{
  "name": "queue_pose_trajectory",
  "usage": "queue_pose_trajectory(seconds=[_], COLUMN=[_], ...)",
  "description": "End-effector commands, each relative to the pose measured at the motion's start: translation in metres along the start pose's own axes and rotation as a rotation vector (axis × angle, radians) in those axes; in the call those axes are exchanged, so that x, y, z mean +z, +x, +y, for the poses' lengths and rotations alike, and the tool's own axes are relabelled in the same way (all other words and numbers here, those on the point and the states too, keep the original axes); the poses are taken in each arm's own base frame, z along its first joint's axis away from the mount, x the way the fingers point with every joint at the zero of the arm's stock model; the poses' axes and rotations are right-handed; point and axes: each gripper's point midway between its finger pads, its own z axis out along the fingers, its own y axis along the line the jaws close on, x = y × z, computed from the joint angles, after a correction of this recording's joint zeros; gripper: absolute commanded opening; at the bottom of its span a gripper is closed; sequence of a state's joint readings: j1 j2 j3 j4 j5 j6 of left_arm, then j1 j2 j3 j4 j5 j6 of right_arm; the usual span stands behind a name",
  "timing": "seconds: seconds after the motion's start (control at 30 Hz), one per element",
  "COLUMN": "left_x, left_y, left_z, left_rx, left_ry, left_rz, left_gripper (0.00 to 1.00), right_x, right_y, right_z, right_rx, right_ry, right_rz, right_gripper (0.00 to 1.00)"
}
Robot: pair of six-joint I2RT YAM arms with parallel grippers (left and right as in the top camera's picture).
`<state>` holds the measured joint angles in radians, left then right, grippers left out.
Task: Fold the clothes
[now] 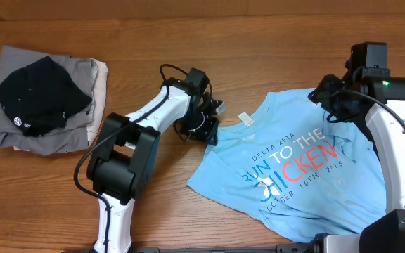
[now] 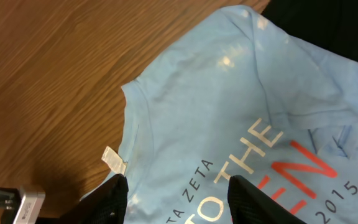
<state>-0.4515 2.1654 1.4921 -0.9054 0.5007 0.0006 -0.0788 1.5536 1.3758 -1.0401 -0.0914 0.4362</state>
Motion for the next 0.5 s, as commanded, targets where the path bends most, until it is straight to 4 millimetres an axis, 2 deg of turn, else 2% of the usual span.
queue_pose_trajectory(seconds=[0.0, 0.13, 0.27, 0.4, 0.47], left_x=[0.010, 0.005, -0.017, -0.044, -0.055], left_y=[0.007, 0.013, 0.022, 0.025, 0.022], left_z=[0.005, 0.009, 0.038, 0.072, 0.086], left_rx=[-0.007, -0.022, -0.107, -0.199, -0.242], left_ry=[-0.010, -0.011, -0.088, -0.136, -0.120], left_rz=[0.041, 0.064, 0.102, 0.097, 0.067], left_gripper=[0.04, 0.04, 0.04, 0.04, 0.04], right_x=[-0.007, -0.008, -0.007, 0.004, 0.017], right_y=[-0.014, -0.017, -0.022, -0.033, -0.037], right_z=[-0.001, -0.007, -0.017, -0.042, -0.056], right_rx=[-0.007, -0.006, -0.001, 0.044, 0.079], right_ry=[0.025, 0.055, 0.111, 0.194, 0.208], right_rz=[-0.054, -0.070, -0.095, -0.123, -0.114], right_gripper=[0.56, 0.59, 0.58, 0.36, 0.26])
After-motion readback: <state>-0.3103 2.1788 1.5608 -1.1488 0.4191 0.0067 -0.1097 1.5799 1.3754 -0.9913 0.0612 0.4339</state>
